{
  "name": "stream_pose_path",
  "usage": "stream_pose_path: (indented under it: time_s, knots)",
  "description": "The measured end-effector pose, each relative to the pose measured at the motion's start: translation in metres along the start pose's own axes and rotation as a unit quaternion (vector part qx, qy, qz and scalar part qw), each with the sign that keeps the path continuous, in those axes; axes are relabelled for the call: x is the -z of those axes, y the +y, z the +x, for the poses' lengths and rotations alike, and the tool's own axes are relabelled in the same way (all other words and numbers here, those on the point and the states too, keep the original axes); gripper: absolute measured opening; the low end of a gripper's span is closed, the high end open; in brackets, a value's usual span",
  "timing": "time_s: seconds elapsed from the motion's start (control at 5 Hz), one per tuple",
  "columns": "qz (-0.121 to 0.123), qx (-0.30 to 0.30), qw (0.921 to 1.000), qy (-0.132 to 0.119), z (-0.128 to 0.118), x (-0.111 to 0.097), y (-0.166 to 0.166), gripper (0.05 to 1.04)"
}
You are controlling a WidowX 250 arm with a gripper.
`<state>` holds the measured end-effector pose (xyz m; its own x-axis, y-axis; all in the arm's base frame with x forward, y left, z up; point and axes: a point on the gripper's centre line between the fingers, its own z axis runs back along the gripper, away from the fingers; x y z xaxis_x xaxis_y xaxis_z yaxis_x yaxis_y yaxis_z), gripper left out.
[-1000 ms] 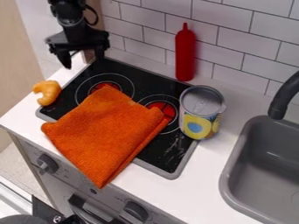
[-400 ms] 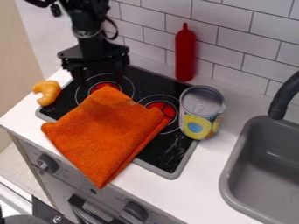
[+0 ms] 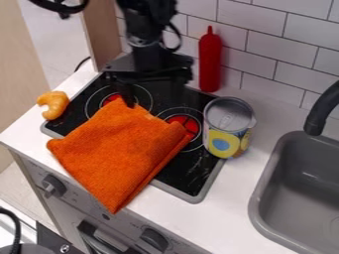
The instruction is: Move the yellow box to the left of the stove
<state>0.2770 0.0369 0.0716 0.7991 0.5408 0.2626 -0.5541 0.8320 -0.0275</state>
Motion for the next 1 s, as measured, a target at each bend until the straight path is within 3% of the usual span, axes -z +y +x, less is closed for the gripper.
stream_pose_path:
  time_s: [0.2, 0.4, 0.6, 1.0]
  knots:
    - [-0.001, -0.024, 0.9997, 0.001, -0.02, -0.002, -0.026, 0.999]
    - [-0.014, 0.001, 0.9996, 0.024, -0.047, -0.001, -0.045, 0.999]
    - [-0.014, 0.005, 0.9996, 0.026, -0.065, 0.005, -0.067, 0.999]
    - [-0.037, -0.015, 0.9975, 0.059, -0.071, 0.019, -0.099, 0.999]
